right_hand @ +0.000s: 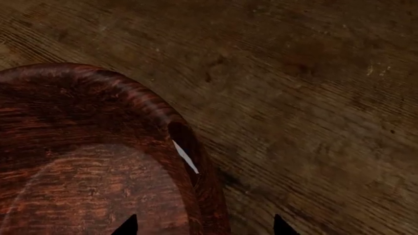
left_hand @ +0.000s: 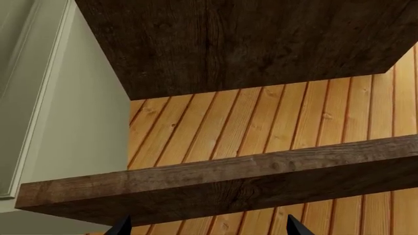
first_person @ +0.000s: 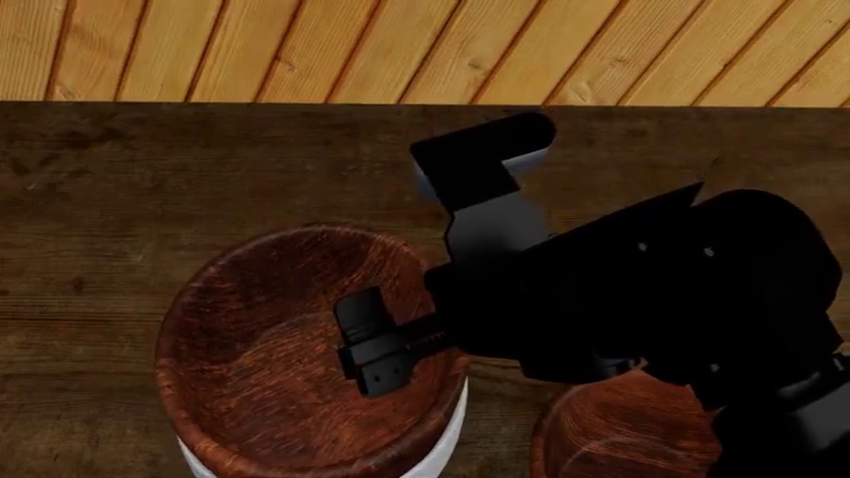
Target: Stack the bowls from largest to smallest.
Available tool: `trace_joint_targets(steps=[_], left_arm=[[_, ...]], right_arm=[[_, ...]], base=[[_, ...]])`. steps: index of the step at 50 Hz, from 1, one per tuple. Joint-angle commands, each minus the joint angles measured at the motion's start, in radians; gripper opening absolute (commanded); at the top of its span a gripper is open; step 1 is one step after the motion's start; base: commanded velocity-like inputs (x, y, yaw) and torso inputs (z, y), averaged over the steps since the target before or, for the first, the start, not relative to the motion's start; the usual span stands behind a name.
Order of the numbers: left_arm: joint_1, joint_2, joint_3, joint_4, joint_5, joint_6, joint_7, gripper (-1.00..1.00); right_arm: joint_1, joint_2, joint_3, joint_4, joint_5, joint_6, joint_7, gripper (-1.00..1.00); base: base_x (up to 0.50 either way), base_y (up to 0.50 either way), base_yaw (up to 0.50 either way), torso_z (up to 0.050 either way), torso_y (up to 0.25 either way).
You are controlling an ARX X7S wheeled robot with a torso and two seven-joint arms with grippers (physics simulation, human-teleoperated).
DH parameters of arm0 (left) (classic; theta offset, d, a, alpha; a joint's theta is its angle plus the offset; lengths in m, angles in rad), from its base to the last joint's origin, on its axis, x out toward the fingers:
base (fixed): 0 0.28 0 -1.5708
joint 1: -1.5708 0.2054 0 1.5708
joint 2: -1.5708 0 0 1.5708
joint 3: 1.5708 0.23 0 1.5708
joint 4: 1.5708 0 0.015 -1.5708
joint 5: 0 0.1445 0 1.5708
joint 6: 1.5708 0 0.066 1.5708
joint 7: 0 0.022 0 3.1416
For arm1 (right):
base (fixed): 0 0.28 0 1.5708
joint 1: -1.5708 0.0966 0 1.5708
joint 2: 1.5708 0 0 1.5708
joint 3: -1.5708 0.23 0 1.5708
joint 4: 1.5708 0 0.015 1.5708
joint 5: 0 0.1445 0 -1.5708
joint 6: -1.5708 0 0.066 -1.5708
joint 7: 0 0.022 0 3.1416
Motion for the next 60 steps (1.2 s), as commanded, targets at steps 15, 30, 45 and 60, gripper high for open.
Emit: trace_joint_targets(steps=[15, 30, 45, 60], left_arm=[[-0.01, -0.011, -0.003, 0.007, -0.01, -0.009, -0.008, 1.0], [-0.011, -0.015, -0.005, 0.028, -0.025, -0.022, -0.019, 1.0], [-0.033, -0.012, 0.004, 0.037, -0.038, -0.035, -0.028, 1.0], [-0.035, -0.009, 0.012, 0.039, -0.043, -0.032, -0.029, 1.0]], right_arm=[[0.061, 0.003, 0.014, -0.005, 0.032, 0.026, 0.016, 1.0], [0.12, 0.06, 0.129, -0.077, 0.245, 0.089, 0.228, 1.0], [0.15, 0.288, 0.19, -0.221, 0.702, 0.067, 0.625, 1.0], [0.095, 0.568, 0.18, -0.387, 0.958, -0.019, 0.805, 1.0]], base=[[0.0, 0.0, 0.0, 0.0, 0.0], [0.0, 0.0, 0.0, 0.0, 0.0], [0.0, 0.0, 0.0, 0.0, 0.0], [0.0, 0.0, 0.0, 0.0, 0.0]])
